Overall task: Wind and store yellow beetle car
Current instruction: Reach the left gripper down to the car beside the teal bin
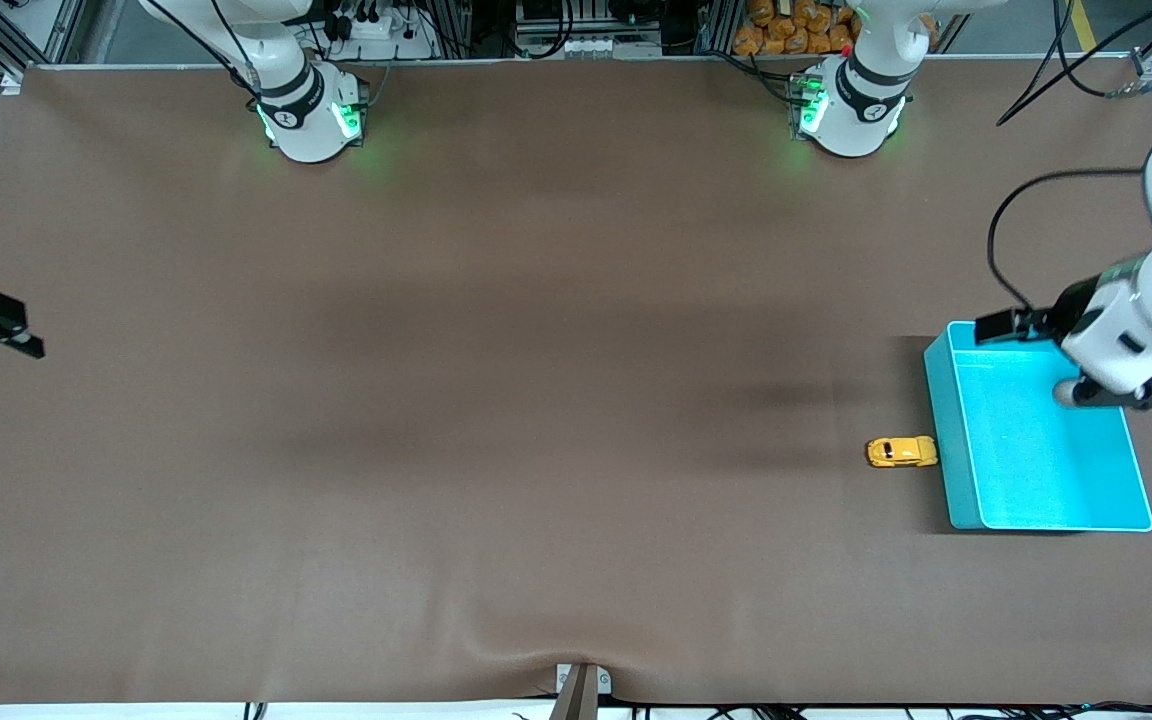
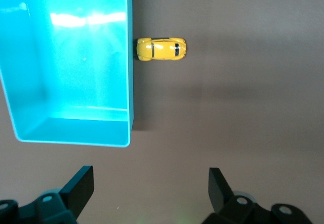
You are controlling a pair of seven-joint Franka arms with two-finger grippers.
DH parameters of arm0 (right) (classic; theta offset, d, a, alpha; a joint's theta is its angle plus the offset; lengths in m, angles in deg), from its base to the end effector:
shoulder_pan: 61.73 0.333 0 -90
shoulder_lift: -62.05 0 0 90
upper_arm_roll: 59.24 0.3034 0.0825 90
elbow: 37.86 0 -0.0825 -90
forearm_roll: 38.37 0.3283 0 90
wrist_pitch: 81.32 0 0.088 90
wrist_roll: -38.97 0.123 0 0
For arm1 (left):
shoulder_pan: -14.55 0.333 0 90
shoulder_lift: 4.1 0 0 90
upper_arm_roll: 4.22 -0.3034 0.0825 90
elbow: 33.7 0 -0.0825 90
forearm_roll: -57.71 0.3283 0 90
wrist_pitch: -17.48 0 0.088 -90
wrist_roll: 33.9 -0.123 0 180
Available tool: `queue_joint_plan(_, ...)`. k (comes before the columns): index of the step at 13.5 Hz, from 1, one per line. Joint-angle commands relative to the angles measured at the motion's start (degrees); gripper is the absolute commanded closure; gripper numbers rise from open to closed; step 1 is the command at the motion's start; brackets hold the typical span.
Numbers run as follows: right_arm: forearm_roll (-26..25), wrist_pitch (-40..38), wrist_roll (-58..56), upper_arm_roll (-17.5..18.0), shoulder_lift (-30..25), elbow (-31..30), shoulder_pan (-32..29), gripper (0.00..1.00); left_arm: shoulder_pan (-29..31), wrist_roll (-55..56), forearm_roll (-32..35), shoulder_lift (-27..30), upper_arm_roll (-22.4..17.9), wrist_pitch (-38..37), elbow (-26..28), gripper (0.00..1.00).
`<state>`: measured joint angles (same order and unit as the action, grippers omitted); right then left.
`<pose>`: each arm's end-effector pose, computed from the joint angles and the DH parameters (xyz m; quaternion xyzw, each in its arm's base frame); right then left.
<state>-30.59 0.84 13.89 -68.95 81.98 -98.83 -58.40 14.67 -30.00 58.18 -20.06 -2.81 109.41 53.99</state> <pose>0.5818 -0.0252 0.6049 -0.9833 -0.1776 -0.0227 0.0335 0.5623 -0.0102 0.4664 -0.9945 -0.0222 0.1019 0.0053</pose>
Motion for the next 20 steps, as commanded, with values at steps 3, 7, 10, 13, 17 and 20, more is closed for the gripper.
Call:
queue_joint_plan(3,-9.78,-6.04,22.94,-0.13,-5.77,-1.00,7.47,0.00,2.17,8.38,0.76,-5.21,0.09,3.07,0.19,0.00)
queue_joint_plan(7,-9.10,-2.82,24.46,-0.13,-16.65,-15.89,7.48,0.00,2.25,17.51,0.85,-3.56,0.27,11.49,9.14,0.00)
queue_joint_plan(10,-8.57,4.57,29.73,-0.13,-26.06,-29.18,7.39,0.00,2.60,25.87,0.85,-2.06,0.27,16.86,14.16,0.00)
queue_joint_plan(13,-8.13,5.11,29.83,-0.57,-27.58,-30.62,6.61,0.00,2.70,36.05,0.85,-3.10,0.44,25.54,17.32,0.00)
queue_joint_plan(17,-8.48,4.41,28.95,-0.84,-26.44,-27.55,5.28,0.00,1.11,56.17,0.94,-8.81,0.53,35.66,16.81,0.00)
queue_joint_plan(20,-8.57,4.15,28.95,-0.75,-26.26,-27.54,5.20,0.00,1.02,65.51,0.85,-11.36,0.62,40.07,16.72,0.00)
